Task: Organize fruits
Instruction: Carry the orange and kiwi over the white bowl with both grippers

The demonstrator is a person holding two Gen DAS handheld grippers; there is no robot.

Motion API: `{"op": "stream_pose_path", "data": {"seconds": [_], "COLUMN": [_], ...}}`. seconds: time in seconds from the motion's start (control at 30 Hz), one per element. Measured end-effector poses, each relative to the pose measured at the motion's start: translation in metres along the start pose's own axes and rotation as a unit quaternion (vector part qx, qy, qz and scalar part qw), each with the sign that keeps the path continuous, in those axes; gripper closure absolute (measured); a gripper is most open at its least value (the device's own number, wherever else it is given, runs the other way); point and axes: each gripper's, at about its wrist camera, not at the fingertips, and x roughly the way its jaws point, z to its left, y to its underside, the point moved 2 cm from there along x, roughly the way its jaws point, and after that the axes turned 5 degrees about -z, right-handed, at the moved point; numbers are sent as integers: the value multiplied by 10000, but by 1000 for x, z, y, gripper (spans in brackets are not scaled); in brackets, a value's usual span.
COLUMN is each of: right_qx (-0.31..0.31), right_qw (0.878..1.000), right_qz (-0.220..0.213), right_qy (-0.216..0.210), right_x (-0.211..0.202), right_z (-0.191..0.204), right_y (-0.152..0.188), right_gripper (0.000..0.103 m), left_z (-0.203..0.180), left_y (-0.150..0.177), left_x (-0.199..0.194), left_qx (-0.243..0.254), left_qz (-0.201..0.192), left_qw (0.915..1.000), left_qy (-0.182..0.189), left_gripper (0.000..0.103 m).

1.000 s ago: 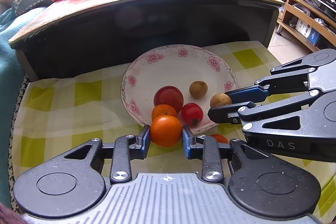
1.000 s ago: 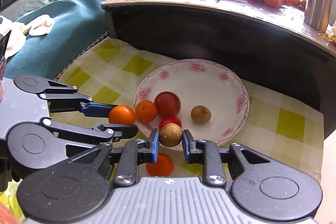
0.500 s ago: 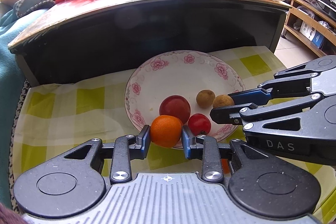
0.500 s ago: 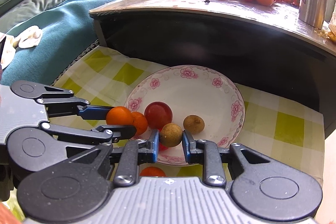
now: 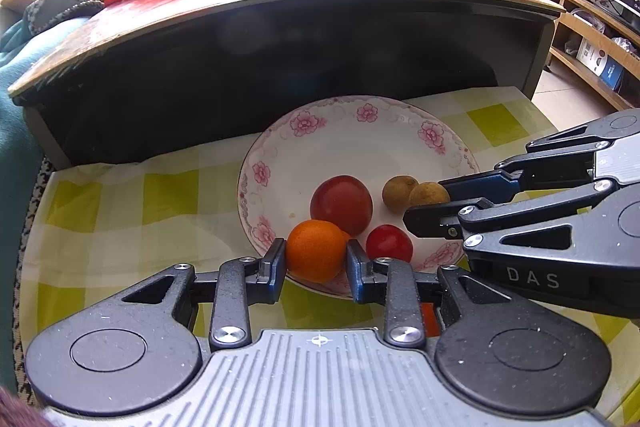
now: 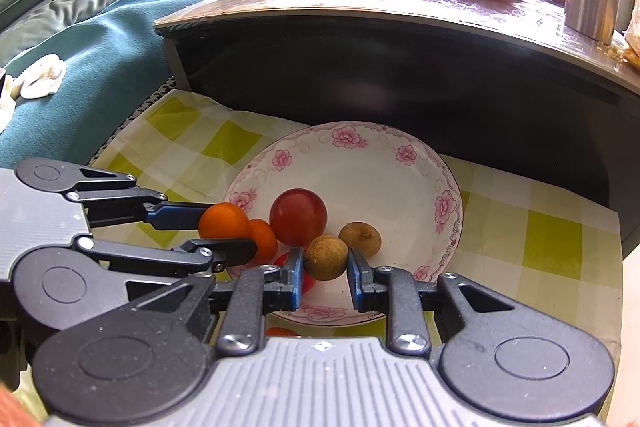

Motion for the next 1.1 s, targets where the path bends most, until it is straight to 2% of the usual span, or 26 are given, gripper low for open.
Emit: {"op": "stream_pose_path", "data": {"seconds": [0.7,0.8,1.1], "right_qx": [195,214,419], "right_qw": [9996,9994,9986], "right_qz": [-92,-89,-87], "right_qy": [199,272,299], "right_x": [19,23,30], "right_z": [-23,-28,-39], "right_y": [-12,-14,-16], "right_gripper": [75,75,74], "left_z": [3,0,1], "left_y": [-20,-24,-27], "left_x": [23,26,30], "left_qx": [-172,-192,-205], "left_qz": [-290,-305,-420], "left_qw": [9993,9990,9986], "left_qy": [142,282,232], "left_gripper": [65,66,62]}}
